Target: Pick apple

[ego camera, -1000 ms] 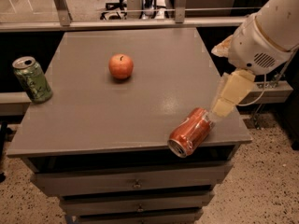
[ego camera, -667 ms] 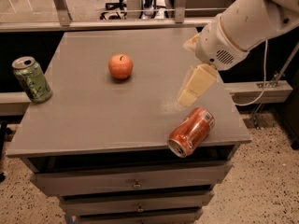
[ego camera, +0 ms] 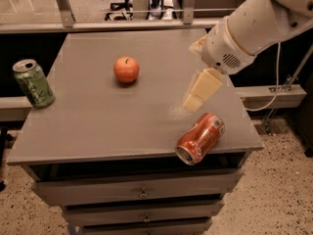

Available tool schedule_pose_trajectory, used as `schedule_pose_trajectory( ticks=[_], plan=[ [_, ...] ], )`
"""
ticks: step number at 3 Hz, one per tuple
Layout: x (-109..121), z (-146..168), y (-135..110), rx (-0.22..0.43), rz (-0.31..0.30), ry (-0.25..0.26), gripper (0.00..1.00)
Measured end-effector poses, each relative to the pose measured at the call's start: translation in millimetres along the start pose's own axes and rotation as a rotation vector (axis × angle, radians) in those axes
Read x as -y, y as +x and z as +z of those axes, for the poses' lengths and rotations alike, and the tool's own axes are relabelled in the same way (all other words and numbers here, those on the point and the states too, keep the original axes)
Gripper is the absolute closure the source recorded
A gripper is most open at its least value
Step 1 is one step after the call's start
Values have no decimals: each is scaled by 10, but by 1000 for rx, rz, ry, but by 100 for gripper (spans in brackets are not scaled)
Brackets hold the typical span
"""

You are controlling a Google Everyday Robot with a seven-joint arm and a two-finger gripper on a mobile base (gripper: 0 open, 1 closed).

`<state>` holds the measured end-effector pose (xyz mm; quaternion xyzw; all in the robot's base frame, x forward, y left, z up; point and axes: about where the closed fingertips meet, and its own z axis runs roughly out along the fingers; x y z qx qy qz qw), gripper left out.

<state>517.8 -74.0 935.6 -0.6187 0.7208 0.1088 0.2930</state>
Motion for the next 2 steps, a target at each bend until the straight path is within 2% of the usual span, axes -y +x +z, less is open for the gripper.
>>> schedule_pose_trajectory(
  ticks=[1,2],
  plan=[
    [105,272,-122,62,3,-2,0],
    [286,624,-371,157,-9,-6,0]
  ],
)
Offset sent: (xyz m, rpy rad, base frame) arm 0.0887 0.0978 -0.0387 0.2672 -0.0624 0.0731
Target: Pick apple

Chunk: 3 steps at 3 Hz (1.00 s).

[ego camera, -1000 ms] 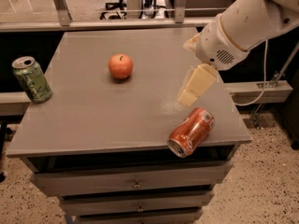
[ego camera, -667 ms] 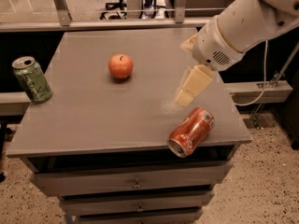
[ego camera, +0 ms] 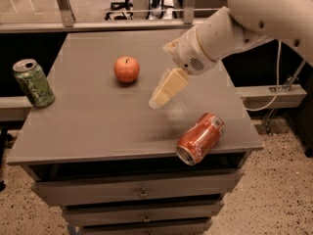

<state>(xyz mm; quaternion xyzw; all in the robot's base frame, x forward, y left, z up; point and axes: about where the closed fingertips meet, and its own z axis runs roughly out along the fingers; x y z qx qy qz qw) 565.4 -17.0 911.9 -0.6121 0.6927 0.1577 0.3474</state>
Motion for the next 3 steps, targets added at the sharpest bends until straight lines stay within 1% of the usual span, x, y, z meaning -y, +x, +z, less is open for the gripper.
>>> schedule_pose_trajectory(
  ticks=[1,2,3],
  plan=[
    [264,419,-117,78,8,5,0],
    [533,845,-193,147,36,6,0],
    [758,1160,-270,206,71,12,0]
  ],
)
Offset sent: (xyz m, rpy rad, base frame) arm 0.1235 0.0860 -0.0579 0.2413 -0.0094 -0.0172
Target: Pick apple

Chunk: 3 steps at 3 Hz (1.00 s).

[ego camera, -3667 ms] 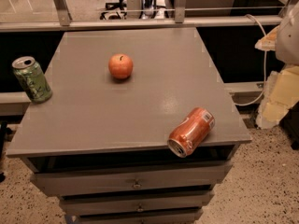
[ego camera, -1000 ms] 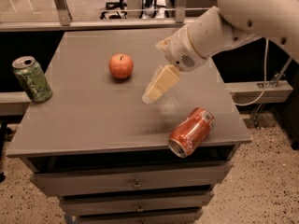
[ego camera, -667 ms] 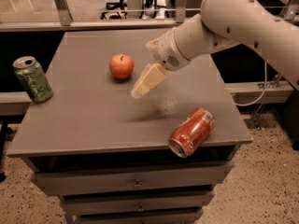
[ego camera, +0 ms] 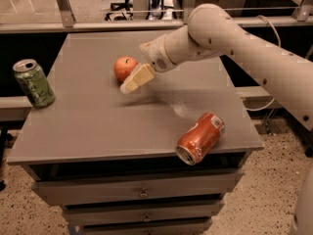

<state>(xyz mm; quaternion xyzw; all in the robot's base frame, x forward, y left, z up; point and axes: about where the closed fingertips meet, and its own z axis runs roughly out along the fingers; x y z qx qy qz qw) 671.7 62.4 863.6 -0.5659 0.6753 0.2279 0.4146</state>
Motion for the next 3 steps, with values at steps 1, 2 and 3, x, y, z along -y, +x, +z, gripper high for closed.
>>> schedule_pose_trajectory(
  ticks=[1,2,3],
  plan=[
    [133,210,-8,42,52,-7,0],
    [152,338,4,55,107,-32,18],
    [153,347,-30,72,130,-41,41]
  ],
)
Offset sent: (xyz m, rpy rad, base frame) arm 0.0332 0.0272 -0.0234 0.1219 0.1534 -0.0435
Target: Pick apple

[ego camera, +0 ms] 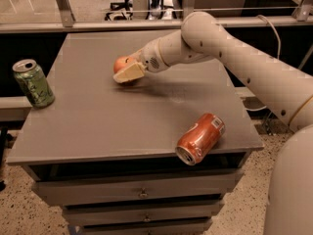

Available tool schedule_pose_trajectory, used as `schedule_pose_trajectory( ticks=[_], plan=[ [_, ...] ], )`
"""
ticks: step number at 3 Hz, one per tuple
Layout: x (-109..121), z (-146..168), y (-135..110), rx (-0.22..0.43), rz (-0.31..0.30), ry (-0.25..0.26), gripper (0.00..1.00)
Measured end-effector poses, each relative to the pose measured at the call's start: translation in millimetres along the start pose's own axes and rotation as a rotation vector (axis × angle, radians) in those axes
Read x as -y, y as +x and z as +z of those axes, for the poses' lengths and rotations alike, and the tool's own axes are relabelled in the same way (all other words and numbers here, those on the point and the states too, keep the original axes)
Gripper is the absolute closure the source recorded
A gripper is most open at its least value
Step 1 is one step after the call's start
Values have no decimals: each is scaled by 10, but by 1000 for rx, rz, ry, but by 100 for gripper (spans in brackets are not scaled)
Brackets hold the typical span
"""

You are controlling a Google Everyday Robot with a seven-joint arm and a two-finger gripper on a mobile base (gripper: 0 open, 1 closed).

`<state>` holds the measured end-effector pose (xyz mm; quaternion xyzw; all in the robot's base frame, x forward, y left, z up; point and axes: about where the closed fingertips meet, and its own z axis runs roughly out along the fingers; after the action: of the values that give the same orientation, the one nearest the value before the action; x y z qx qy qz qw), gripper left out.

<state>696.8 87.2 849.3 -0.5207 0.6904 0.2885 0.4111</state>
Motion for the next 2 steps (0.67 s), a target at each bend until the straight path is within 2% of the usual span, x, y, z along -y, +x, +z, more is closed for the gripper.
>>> schedule_pose_trajectory(
  ticks=[1,2],
  plan=[
    [-15,-62,-51,19,2,4,65],
    [-22,-290,-190,82,-25,24,88]
  ],
)
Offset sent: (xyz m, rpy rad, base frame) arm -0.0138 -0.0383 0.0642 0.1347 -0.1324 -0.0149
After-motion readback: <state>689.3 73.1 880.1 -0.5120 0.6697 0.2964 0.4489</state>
